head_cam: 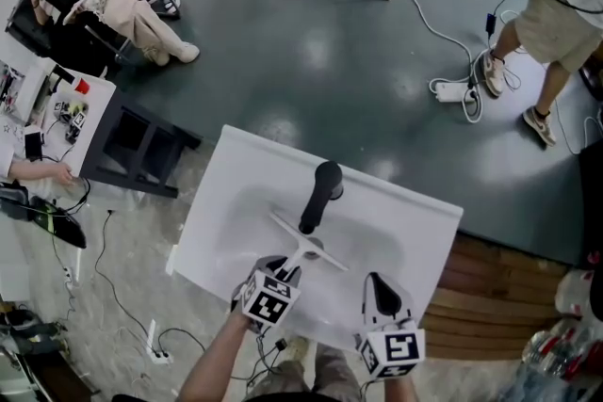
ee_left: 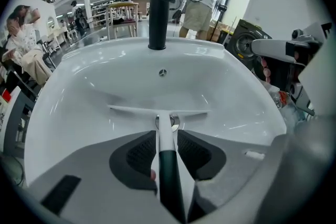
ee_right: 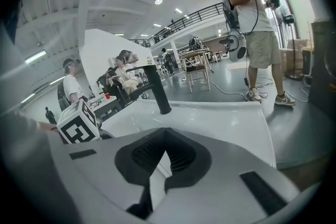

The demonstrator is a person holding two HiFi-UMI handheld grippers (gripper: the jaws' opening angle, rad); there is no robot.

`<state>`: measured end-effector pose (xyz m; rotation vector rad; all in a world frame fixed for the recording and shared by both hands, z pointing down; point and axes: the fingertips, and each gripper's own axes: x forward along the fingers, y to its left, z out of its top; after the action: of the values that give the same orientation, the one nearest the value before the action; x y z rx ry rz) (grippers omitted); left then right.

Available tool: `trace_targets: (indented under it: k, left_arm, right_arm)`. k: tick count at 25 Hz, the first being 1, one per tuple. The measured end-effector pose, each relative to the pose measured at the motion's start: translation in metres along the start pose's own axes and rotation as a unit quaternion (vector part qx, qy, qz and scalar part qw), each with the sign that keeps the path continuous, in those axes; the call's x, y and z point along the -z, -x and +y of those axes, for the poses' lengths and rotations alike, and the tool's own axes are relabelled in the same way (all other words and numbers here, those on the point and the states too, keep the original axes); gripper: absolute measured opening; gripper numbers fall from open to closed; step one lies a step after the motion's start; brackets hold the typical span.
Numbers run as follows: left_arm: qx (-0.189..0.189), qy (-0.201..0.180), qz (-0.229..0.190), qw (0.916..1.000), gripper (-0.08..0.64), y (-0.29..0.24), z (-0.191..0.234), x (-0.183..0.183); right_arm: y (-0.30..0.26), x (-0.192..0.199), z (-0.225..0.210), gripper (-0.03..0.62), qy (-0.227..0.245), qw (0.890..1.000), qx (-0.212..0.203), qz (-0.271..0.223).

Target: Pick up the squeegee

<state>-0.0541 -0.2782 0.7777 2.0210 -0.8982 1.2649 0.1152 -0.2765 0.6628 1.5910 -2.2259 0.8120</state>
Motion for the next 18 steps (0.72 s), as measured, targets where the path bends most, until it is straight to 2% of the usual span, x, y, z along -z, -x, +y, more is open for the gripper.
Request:
trace_targets:
  k: [3, 18]
  left_arm:
    - [-0.003, 0.0, 0.009, 1.0, 0.095, -0.0033, 0.0001, 0.003]
    - [-0.005, 0.005, -0.003, 1.0, 0.094, -0.0045, -0.0009, -0.003]
  right_arm:
    - [-0.0015, -0.0037, -0.0015, -0.002, -0.001, 1.0, -0.001, -0.006]
    - [0.0027, -0.0082, -0.0033, -0.002, -0.002, 1.0, 0.006, -0.008]
